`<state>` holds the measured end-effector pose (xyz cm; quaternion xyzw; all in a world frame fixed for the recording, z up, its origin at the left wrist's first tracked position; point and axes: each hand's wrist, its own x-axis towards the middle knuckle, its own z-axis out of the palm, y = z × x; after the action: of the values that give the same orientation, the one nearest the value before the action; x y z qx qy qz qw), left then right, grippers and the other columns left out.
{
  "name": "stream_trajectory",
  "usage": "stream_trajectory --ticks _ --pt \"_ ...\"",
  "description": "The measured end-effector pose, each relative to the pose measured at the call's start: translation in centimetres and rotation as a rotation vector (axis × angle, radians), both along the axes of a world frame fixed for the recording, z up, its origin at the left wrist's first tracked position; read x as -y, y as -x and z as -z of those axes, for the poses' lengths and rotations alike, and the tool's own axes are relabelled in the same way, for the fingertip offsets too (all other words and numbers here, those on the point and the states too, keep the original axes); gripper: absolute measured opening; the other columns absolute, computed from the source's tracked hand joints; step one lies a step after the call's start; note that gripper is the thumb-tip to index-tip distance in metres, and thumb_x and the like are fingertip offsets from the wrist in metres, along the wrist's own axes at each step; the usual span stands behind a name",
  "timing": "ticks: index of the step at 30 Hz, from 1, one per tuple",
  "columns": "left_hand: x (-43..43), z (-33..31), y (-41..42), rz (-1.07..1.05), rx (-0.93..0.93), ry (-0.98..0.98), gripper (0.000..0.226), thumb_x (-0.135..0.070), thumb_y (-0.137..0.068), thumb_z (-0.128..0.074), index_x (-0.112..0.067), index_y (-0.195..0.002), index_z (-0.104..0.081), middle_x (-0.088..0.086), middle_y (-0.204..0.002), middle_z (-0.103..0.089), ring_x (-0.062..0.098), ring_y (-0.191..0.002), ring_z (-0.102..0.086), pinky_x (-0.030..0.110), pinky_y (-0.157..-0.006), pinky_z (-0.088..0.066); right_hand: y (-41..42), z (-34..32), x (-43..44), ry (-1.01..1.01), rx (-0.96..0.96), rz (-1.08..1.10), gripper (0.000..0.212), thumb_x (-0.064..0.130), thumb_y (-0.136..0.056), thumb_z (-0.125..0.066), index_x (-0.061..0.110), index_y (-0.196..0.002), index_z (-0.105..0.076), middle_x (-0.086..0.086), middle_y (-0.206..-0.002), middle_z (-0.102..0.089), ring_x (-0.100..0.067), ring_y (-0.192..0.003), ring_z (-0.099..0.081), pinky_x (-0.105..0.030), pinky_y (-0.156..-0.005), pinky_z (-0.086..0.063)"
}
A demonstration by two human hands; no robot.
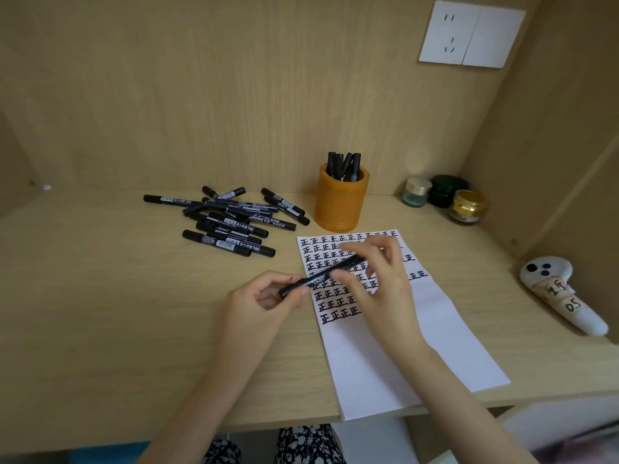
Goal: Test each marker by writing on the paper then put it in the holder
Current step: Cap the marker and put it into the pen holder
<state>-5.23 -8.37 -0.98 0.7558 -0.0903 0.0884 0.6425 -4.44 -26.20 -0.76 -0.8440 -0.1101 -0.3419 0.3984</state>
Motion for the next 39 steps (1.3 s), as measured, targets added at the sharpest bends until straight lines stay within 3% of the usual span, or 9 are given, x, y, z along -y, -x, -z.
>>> stream_trajectory --ticks 3,7,11,14,17,24,31,35,39 --pt "0.4 -0.4 -0.4 -0.009 0.034 0.010 0.019 -0.012 -0.074 -0.075 -0.024 -0.087 -0.069 -0.012 -0.078 -0.073 0.007 -0.070 -0.070 0.015 -0.067 -0.054 -0.9 0.3 0.1 0.298 0.081 -0.083 0.029 0.034 -0.087 -0.061 0.014 -0.106 -0.071 -0.001 -0.104 -0.055 -0.012 -0.092 -0.052 -0.030 -0.077 -0.046" --pt "0.9 -1.1 -0.9 0.017 0.039 0.088 0.015 -0.014 -0.076 -0.074 -0.019 -0.090 -0.070 -0.007 -0.079 -0.074 0.012 -0.072 -0.071 0.020 -0.071 -0.056 -1.6 -0.1 0.0 0.432 0.131 -0.101 0.017 0.020 -0.088 -0.065 0.010 -0.101 -0.068 -0.003 -0.096 -0.060 -0.016 -0.084 -0.057 -0.030 -0.067 -0.049" --pt "0.8 -1.1 -2.1 0.047 0.005 0.054 0.024 -0.036 -0.076 -0.062 -0.025 -0.098 -0.064 -0.005 -0.086 -0.072 0.010 -0.079 -0.069 0.023 -0.075 -0.056 -3.2 -2.3 0.2 0.263 0.006 -0.089 0.014 0.020 -0.090 -0.065 0.013 -0.103 -0.063 0.001 -0.095 -0.058 -0.007 -0.076 -0.054 -0.019 -0.067 -0.045" --pt "0.1 -0.1 -3.3 -0.038 -0.014 -0.023 0.016 -0.030 -0.085 -0.059 -0.029 -0.100 -0.062 -0.010 -0.089 -0.071 0.006 -0.081 -0.067 0.027 -0.080 -0.055 -5.8 -5.1 0.9 -0.073 -0.086 0.021 0.023 0.023 -0.093 -0.060 0.016 -0.114 -0.058 0.014 -0.091 -0.057 0.004 -0.078 -0.055 -0.008 -0.068 -0.043" --pt "-0.5 0.9 -4.0 -0.102 -0.047 -0.079 0.014 -0.024 -0.091 -0.056 -0.028 -0.103 -0.061 -0.011 -0.089 -0.070 0.005 -0.084 -0.066 0.031 -0.085 -0.054 -9.1 -7.6 1.7 -0.182 -0.012 0.140 0.024 0.020 -0.094 -0.059 0.010 -0.116 -0.057 0.012 -0.092 -0.058 0.007 -0.076 -0.053 -0.001 -0.066 -0.041" --pt "-0.6 1.3 -4.1 -0.134 0.004 -0.126 0.017 -0.017 -0.092 -0.054 -0.031 -0.100 -0.058 -0.010 -0.085 -0.070 0.003 -0.082 -0.066 0.024 -0.078 -0.054 -15.1 -9.0 2.1 -0.193 -0.059 0.264 0.028 0.014 -0.095 -0.056 0.008 -0.123 -0.053 -0.004 -0.105 -0.065 -0.005 -0.082 -0.055 -0.011 -0.063 -0.045" --pt "-0.7 1.5 -4.2 -0.130 0.004 -0.128 0.019 -0.015 -0.092 -0.054 -0.031 -0.100 -0.058 -0.008 -0.084 -0.070 0.000 -0.079 -0.065 0.022 -0.077 -0.054 -16.8 -7.2 2.3 0.031 -0.146 0.265 0.064 0.006 -0.096 -0.051 0.027 -0.149 -0.022 -0.002 -0.078 -0.059 -0.006 -0.061 -0.052 -0.010 -0.045 -0.038" --pt "-0.8 1.7 -4.5 -0.144 0.020 -0.133 0.021 -0.014 -0.092 -0.054 -0.034 -0.099 -0.058 -0.010 -0.083 -0.070 0.001 -0.078 -0.065 0.023 -0.076 -0.055 -17.7 -5.7 2.9 0.313 -0.174 0.400 0.047 0.016 -0.099 -0.044 0.027 -0.144 -0.036 -0.012 -0.099 -0.069 -0.028 -0.100 -0.055 -0.031 -0.064 -0.034" --pt "-0.8 1.8 -4.6 -0.150 -0.002 -0.101 0.020 -0.015 -0.093 -0.054 -0.034 -0.098 -0.059 -0.011 -0.083 -0.070 0.000 -0.080 -0.065 0.023 -0.078 -0.053 -17.5 -4.9 3.1 0.311 -0.244 0.381 0.048 0.022 -0.101 -0.042 0.023 -0.148 -0.033 -0.019 -0.126 -0.055 -0.033 -0.123 -0.038 -0.039 -0.094 -0.036"
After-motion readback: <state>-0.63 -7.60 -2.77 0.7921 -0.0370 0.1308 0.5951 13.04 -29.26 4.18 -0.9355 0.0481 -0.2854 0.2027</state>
